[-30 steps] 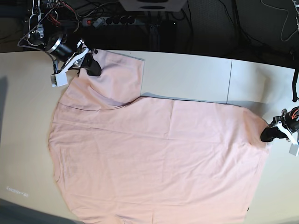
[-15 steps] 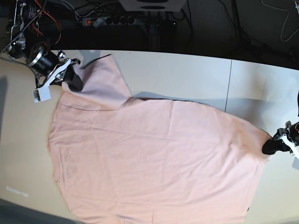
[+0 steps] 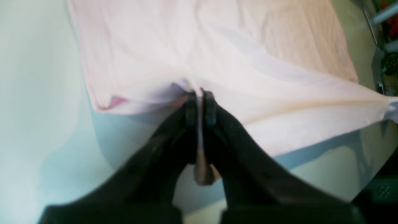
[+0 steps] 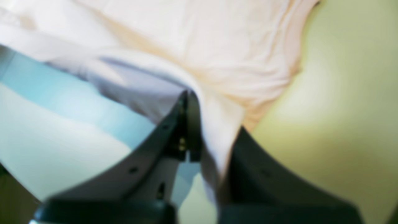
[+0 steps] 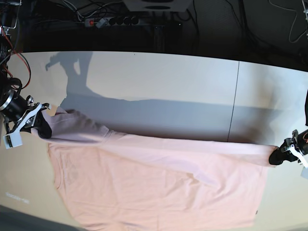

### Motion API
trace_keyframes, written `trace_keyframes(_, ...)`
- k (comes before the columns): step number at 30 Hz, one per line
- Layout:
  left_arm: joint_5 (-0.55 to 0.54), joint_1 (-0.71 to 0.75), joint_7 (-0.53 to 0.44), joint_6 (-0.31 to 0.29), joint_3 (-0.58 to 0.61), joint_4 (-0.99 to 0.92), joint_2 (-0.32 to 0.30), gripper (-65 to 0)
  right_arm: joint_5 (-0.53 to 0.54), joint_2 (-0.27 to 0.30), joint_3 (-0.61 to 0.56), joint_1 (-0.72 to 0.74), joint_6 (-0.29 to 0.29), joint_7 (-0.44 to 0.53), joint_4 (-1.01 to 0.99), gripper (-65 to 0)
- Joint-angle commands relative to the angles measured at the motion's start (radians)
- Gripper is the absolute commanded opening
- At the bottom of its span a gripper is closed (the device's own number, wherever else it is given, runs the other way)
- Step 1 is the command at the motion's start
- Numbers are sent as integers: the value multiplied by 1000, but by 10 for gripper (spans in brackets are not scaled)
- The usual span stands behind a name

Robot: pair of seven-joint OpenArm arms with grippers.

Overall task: Fold the T-shirt properly
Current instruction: 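Lift and pull the sleeve corner with the right gripper across the shirt, then lower both grippers and release the folded edge onto the shirt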

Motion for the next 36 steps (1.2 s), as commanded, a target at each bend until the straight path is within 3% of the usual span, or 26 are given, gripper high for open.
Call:
trace_keyframes(1,-14,-56,-26,-26,-10,-14,-14,-650,4,32,-3,40,60,27,-11,-650)
trace_keyframes(8,105,-227,-77,-26,-9,-163,63,-650,7,88,-187,256,76,27,-168,-650)
trace_keyframes(20,336,-336,-350,-26,106,-324,90,-650,-41,69,-552,655,76,35,-413,-650)
trace_keyframes(29,463,-336,-430,-26,128,-324,113,-650,-209,-49,-696,843,76,94,-610,-650)
trace_keyframes(36,529,-336,-464,-26,128,-326,121,-650,-322,-127,-711,924,75,144,-719,-650)
